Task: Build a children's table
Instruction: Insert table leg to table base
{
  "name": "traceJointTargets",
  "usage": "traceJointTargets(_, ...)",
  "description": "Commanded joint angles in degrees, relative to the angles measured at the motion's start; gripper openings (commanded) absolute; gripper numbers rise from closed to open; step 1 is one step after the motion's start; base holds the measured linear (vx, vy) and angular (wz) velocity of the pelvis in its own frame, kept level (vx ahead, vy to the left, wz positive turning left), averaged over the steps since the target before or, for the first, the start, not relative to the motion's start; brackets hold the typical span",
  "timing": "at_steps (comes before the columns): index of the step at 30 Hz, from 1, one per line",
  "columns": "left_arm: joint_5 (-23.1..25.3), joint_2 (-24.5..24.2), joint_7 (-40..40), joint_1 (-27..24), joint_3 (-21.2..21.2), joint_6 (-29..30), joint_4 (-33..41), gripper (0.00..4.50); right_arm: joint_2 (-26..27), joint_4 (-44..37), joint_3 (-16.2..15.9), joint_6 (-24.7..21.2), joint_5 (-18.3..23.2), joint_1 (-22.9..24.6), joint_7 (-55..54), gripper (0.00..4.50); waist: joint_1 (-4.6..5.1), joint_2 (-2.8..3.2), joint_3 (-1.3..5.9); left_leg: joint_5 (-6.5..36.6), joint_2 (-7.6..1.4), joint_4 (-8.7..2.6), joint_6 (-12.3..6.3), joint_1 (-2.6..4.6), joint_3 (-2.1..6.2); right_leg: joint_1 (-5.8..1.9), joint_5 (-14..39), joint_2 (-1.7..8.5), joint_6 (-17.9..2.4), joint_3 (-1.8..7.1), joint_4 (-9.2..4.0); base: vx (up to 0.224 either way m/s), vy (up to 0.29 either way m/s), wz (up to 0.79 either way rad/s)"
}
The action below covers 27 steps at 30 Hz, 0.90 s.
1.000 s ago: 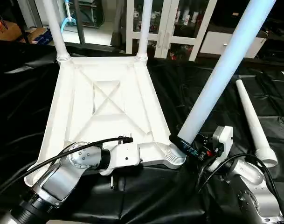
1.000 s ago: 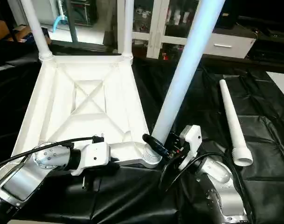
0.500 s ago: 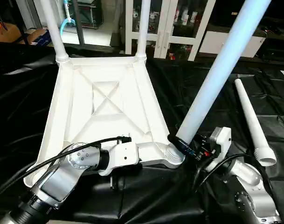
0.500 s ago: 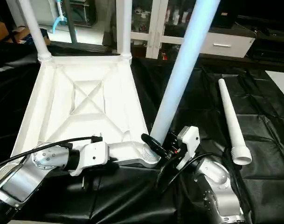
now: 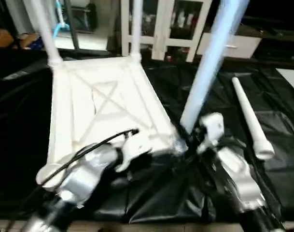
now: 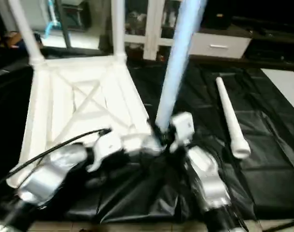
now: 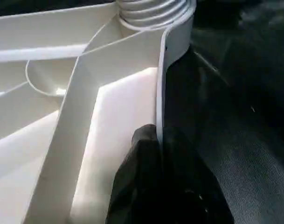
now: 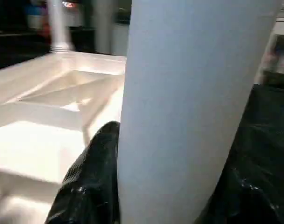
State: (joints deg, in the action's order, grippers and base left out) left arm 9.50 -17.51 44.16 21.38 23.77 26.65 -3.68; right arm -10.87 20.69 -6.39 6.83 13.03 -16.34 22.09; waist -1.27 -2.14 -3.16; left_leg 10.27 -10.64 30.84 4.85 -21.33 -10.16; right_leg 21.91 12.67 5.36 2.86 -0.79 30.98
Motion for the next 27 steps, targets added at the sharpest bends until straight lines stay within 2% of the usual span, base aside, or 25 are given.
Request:
traceJointTargets(1, -0.17, 4.53, -7.98, 2.92, -2.73, 1.63, -2.5, 0.0, -0.1, 9.96, 0.89, -4.6, -6.11, 0.97, -6.9, 1.89, 1.04, 0.02, 0.8, 35.51, -1.84, -5.03, 2.6, 1.35, 1.8, 1.2, 30.69, 1.44, -4.13, 0.09, -4.83, -0.053, 0.05, -0.06)
traceJointTargets(4, -0.48, 7.61, -10.62, 5.18, -4.14, 3.53, -4.38, 0.0, 1.18, 12.74, 0.85, -5.08, -7.04, -1.45, -10.13, 1.89, 1.28, -0.16, 0.62, 36.79, -1.64, -4.7, 1.75, 1.82, 1.81, 1.52, 32.93, 1.7, -4.07, -0.04, -5.48, -0.035, 0.029, -0.02)
traceJointTargets(6, -0.65, 10.75, -13.59, 7.33, -5.55, 5.21, -6.11, 0.0, 2.52, 16.53, 1.2, -5.04, -7.65, -4.23, -13.9, 1.89, 1.57, -0.15, 0.68, 36.44, -1.6, -4.82, 1.4, 1.56, 1.99, 1.05, 32.32, 1.83, -4.21, -0.37, -5.45, 0.0, 0.0, 0.0)
traceJointTargets(7, -0.89, 13.19, -16.52, 8.84, -7.05, 6.13, -7.45, 0.0, 3.62, 19.41, 1.84, -4.87, -7.7, -6.29, -16.88, 1.89, 1.87, 0.52, 0.56, 37.42, -1.57, -5.14, 1.7, 1.46, 2.04, 0.94, 31.04, 1.6, -4.45, -0.76, -5.44, 0.0, 0.0, 0.0)
traceJointTargets(8, -1.12, 14.63, -18.24, 9.64, -7.95, 6.79, -8.21, 0.0, 4.32, 21.13, 2.39, -4.7, -7.75, -7.48, -18.92, 1.89, 2.02, 0.22, 0.76, 37.83, -1.48, -5.05, 1.5, 1.42, 2.16, 0.47, 30.13, 1.63, -4.45, -1.29, -5.4, 0.0, 0.0, 0.0)
traceJointTargets(11, -1.57, 18.34, -23.46, 11.27, -10.65, 7.94, -10.01, 0.0, 5.93, 24.91, 3.77, -3.34, -8.2, -10.18, -24.58, 1.88, 1.85, 0.19, 1.12, 32.51, -1.46, -4.61, -0.01, 0.92, 1.73, 0.45, 26.75, 2.46, -5.89, -0.67, -5.21, 0.0, 0.0, 0.0)
traceJointTargets(12, -1.57, 18.34, -23.46, 11.27, -10.65, 7.94, -10.01, 0.0, 5.93, 24.91, 3.77, -3.34, -8.2, -10.18, -24.58, 1.88, 1.77, 0.01, 1.12, 30.26, -1.42, -4.55, -0.8, 0.46, 1.47, 0.33, 25.26, 2.49, -6.3, -0.52, -5.09, 0.0, 0.0, 0.0)
traceJointTargets(15, -1.64, 19.6, -25.93, 11.77, -12.15, 7.82, -10.96, 0.0, 7.31, 27.74, 4.59, -2.08, -8.7, -12.23, -26.6, 1.87, 1.51, -0.25, 1.23, 26.74, -1.39, -4.33, -2.06, 0.24, 1.05, 0.37, 22.96, 2.48, -7.05, -0.25, -4.78, 0.0, 0.0, 0.0)
traceJointTargets(16, -1.57, 19.39, -25.76, 11.69, -12.18, 7.75, -10.95, 0.0, 7.41, 27.97, 4.55, -1.82, -8.71, -12.43, -26.41, 1.86, 1.44, -0.37, 1.36, 24.53, -1.4, -4.29, -2.65, -0.18, 0.94, 0.02, 21.32, 2.44, -7.13, -0.15, -4.45, 0.0, 0.0, 0.0)
traceJointTargets(17, -1.54, 19.07, -25.43, 11.46, -12.27, 7.78, -10.77, 0.0, 7.55, 28.16, 4.62, -1.33, -8.55, -12.59, -25.92, 1.86, 1.15, -0.39, 1.5, 21.95, -1.46, -4.16, -3.27, -0.34, 0.71, 0.0, 18.7, 2.4, -7.31, 0.07, -4.1, 0.0, 0.0, 0.0)
traceJointTargets(18, -1.49, 18.89, -25.31, 11.35, -12.43, 7.76, -10.78, 0.0, 7.7, 28.52, 4.79, -0.87, -8.38, -12.8, -25.56, 1.86, 0.99, -0.32, 1.53, 21.08, -1.53, -4.07, -3.56, -0.17, 0.53, 0.13, 17.32, 2.32, -7.59, 0.19, -4.0, 0.0, 0.0, 0.0)
traceJointTargets(19, -1.42, 18.69, -25.23, 11.26, -12.65, 7.74, -10.81, 0.0, 7.97, 29.03, 5.08, -0.23, -8.03, -13.08, -24.92, 1.86, 0.9, -0.19, 1.37, 21.61, -1.59, -4.15, -3.63, 0.01, 0.27, 0.44, 16.35, 2.16, -8.21, 0.24, -3.95, 0.0, 0.0, 0.0)
traceJointTargets(21, -1.32, 18.35, -25.22, 11.12, -12.98, 7.73, -10.84, 0.0, 8.74, 29.57, 5.87, 1.13, -6.56, -13.46, -22.53, 1.86, 1.15, -0.38, 0.97, 27.0, -1.42, -4.19, -2.76, 0.19, 0.39, 0.93, 22.77, 2.02, -6.65, 0.0, -4.33, 0.0, 0.0, 0.0)
traceJointTargets(22, -1.41, 17.83, -25.3, 11.02, -13.1, 7.48, -10.8, 0.0, 9.22, 28.95, 5.99, 2.41, -5.46, -13.4, -19.59, 1.86, 1.23, -0.38, 1.1, 29.0, -1.35, -4.08, -2.19, 0.5, 0.62, 1.08, 26.16, 2.11, -5.43, -0.07, -4.64, 0.0, 0.0, 0.0)
traceJointTargets(24, -1.6, 17.18, -25.21, 10.92, -13.01, 6.91, -10.81, 0.0, 9.33, 27.56, 5.64, 4.01, -5.05, -12.99, -16.93, 1.86, 1.27, -0.28, 1.24, 28.83, -1.4, -4.2, -2.03, 0.26, 0.84, 0.92, 25.8, 2.07, -4.84, -0.12, -4.58, 0.0, 0.0, 0.0)
traceJointTargets(25, -1.67, 16.93, -25.13, 10.9, -13.02, 6.67, -10.85, 0.0, 9.33, 26.97, 5.48, 5.0, -5.02, -12.8, -15.78, 1.86, 1.16, -0.2, 1.25, 29.13, -1.49, -4.15, -1.95, 0.58, 0.69, 1.26, 24.83, 1.91, -5.06, -0.03, -4.64, 0.0, 0.0, 0.0)
traceJointTargets(27, -1.67, 16.61, -25.0, 10.95, -13.07, 6.43, -11.0, 0.0, 9.43, 25.44, 5.42, 5.94, -3.95, -12.2, -13.01, 1.86, 1.09, -0.28, 1.32, 28.44, -1.52, -4.08, -2.37, 0.52, 0.55, 1.19, 22.72, 1.86, -5.67, 0.07, -4.44, 0.0, 0.0, 0.0)
